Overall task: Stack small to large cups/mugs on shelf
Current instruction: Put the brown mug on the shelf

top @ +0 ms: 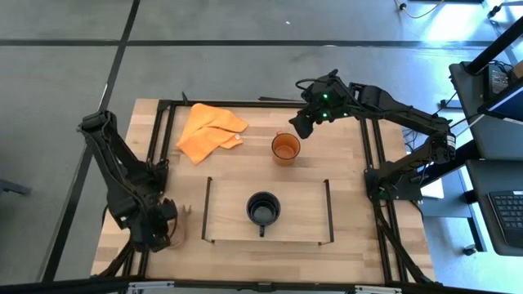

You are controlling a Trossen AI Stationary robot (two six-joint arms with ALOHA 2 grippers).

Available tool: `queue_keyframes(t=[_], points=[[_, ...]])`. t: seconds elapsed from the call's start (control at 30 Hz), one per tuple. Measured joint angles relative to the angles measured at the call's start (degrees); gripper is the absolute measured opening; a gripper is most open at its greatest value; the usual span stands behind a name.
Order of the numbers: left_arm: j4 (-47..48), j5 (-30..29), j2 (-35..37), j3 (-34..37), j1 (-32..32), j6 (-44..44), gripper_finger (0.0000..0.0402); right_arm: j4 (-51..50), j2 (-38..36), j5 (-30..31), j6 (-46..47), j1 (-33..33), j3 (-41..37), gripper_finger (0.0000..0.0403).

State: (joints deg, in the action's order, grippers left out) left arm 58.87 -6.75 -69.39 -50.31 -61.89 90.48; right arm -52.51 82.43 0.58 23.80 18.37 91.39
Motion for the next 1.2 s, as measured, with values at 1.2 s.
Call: queue_keyframes(t=[1.2], points=[[-16.74, -2.52, 3.43, 16.76, 16.72, 12.73, 0.0000, 1.20, 2.62, -3.26, 1.46, -1.00, -0.04, 0.0255]])
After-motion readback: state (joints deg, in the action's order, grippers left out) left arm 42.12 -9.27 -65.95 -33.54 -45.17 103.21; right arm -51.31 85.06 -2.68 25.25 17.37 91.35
